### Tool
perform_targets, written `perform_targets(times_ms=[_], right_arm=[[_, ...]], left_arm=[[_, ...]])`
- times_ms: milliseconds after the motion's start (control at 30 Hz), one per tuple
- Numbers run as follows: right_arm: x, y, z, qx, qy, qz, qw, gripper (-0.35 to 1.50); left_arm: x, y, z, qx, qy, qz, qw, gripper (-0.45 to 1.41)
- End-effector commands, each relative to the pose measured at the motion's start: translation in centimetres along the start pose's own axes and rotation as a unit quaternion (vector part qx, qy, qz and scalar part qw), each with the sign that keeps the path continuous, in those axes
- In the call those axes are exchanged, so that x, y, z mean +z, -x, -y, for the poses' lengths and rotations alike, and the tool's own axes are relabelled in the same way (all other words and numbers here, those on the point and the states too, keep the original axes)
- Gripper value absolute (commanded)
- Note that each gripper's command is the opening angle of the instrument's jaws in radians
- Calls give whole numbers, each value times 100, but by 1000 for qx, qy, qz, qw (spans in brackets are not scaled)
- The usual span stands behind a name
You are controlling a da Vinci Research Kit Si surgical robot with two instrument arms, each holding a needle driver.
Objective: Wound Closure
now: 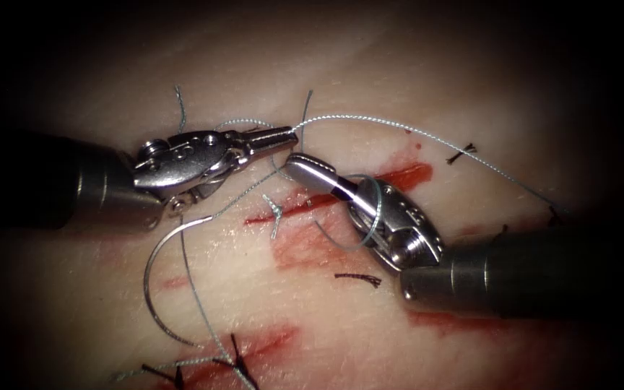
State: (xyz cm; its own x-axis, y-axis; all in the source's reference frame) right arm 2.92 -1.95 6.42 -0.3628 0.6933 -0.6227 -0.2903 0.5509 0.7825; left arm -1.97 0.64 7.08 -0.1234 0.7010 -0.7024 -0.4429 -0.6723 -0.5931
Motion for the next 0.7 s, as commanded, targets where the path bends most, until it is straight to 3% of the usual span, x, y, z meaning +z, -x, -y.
perform_targets(times_ms=[33,233,300,467,700], right_arm=[[1,3,-10,-9,26,20,999,-35],[5,3,-28,-31,66,20,997,-35],[7,7,-29,-38,54,39,997,-35],[18,24,-12,-38,-46,101,993,-35],[22,43,8,-35,-153,105,982,-35]], left_arm=[[5,1,-4,-20,17,5,1000,-45],[11,-6,-31,-86,55,20,995,-45],[15,-10,-37,-96,62,23,993,-45],[33,-21,-53,-106,91,-38,990,-45],[40,-20,-39,-107,65,-50,991,-45]])
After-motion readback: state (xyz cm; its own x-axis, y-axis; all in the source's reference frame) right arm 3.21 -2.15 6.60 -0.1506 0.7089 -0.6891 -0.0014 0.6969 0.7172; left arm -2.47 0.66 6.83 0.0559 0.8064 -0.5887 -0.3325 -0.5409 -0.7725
